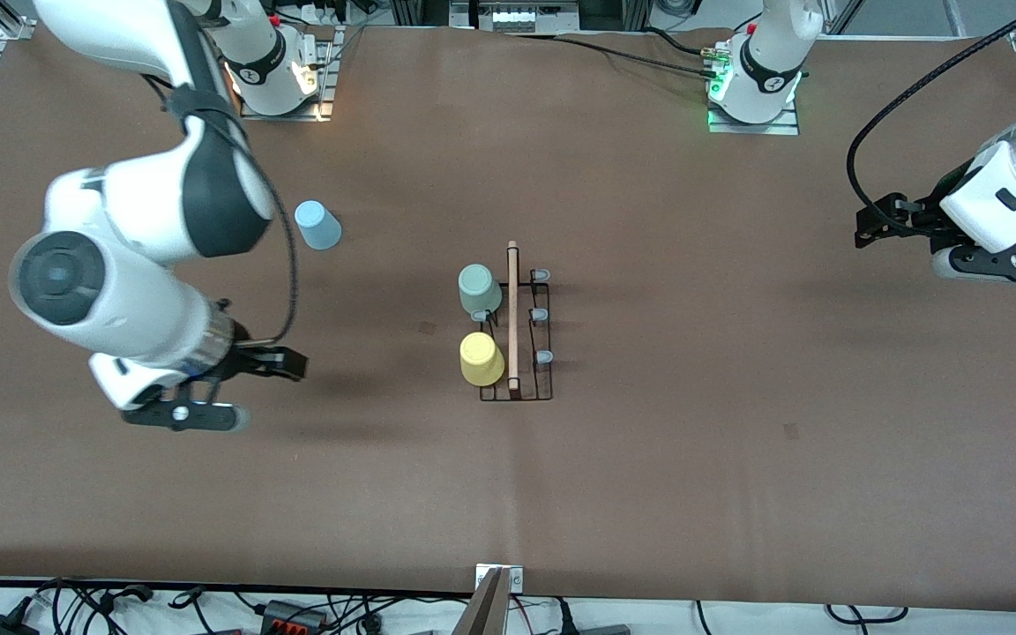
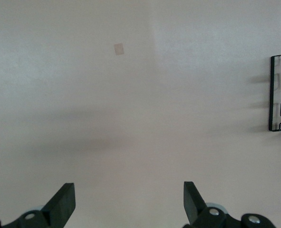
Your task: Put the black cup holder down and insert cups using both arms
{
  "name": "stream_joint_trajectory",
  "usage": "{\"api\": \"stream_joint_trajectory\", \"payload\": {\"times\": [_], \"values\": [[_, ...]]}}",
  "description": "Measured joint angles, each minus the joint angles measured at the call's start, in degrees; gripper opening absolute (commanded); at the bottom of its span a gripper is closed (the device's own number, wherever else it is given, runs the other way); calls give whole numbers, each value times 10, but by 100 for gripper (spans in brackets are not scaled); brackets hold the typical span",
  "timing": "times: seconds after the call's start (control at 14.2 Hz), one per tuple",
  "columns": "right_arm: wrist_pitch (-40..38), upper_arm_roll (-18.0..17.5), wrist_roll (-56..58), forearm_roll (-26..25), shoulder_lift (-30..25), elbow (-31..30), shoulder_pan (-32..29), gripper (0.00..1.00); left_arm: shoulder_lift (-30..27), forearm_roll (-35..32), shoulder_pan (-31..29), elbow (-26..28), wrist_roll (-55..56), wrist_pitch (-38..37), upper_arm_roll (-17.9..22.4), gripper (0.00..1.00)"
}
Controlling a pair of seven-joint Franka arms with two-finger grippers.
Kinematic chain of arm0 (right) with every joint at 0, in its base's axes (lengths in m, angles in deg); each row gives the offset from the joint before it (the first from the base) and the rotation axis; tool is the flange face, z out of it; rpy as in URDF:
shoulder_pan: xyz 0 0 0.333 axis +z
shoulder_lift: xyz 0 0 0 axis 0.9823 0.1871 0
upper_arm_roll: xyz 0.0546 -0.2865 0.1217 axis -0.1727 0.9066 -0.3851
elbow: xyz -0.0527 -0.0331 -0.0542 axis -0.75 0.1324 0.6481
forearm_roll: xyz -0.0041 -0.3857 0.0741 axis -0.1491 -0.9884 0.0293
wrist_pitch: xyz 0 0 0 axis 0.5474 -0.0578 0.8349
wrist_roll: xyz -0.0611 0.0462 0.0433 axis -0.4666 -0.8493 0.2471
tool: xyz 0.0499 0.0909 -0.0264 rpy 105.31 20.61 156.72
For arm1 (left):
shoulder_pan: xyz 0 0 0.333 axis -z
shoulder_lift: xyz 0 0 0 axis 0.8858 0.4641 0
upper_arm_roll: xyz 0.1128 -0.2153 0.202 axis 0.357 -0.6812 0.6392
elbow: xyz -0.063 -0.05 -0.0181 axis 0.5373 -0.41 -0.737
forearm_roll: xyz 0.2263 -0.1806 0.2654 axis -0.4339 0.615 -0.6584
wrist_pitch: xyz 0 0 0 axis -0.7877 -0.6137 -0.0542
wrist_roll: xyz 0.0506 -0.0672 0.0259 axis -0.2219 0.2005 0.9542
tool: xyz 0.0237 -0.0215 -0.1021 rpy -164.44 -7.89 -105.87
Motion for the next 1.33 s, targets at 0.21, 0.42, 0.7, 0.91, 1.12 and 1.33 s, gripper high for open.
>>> {"api": "stream_joint_trajectory", "payload": {"times": [0.21, 0.42, 0.7, 0.91, 1.12, 1.33], "values": [[-8, 1, 22, 0, -27, -17, -54, 100, 0, 0, 0, 0, 0, 0, 0, 100], [8, 0, 57, 0, -92, -90, -104, 100, 0, 0, 0, 0, 0, 0, 0, 100], [19, -54, 118, -13, -195, -183, -187, 100, 0, 0, 0, 0, 0, -1, 0, 100], [19, -67, 160, -34, -220, -196, -204, 100, 0, 0, 0, 0, 0, -3, 0, 100], [5, -69, 172, -48, -227, -197, -204, 100, 0, 0, 0, 0, 0, -4, 0, 100], [-3, -70, 174, -55, -243, -219, -204, 100, 0, 0, 0, 0, 0, -4, 0, 100]]}}
